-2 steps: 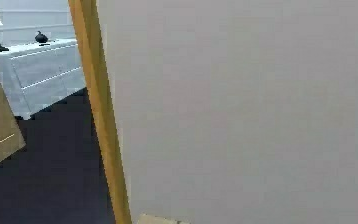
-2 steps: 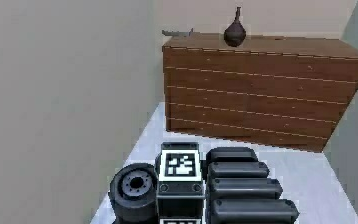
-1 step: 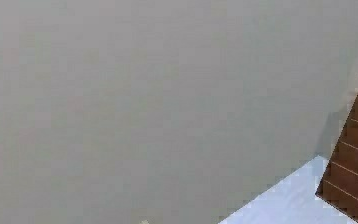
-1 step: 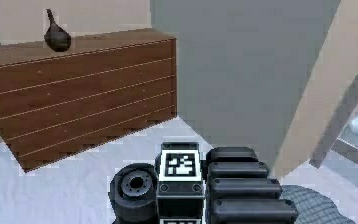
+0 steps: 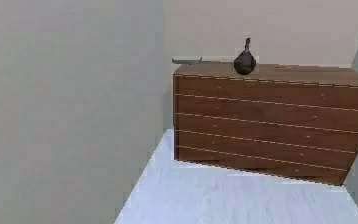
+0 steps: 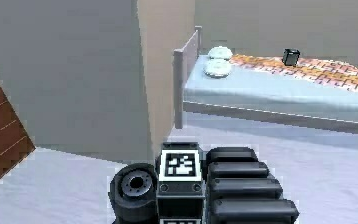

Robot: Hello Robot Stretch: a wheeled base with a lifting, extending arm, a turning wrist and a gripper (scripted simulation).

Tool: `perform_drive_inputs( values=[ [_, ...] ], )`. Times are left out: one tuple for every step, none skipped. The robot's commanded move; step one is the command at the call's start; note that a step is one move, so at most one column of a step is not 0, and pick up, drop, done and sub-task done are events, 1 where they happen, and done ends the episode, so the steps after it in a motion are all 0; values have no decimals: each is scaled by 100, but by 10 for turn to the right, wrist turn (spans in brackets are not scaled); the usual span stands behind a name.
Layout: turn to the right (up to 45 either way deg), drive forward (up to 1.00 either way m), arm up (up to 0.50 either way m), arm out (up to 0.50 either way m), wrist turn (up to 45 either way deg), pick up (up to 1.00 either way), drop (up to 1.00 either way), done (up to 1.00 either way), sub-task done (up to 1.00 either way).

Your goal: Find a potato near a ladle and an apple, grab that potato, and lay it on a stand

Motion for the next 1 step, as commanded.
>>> perform_drive_inputs(
  values=[
    [330,0,0,0,0,0,0,0,0]
  ],
)
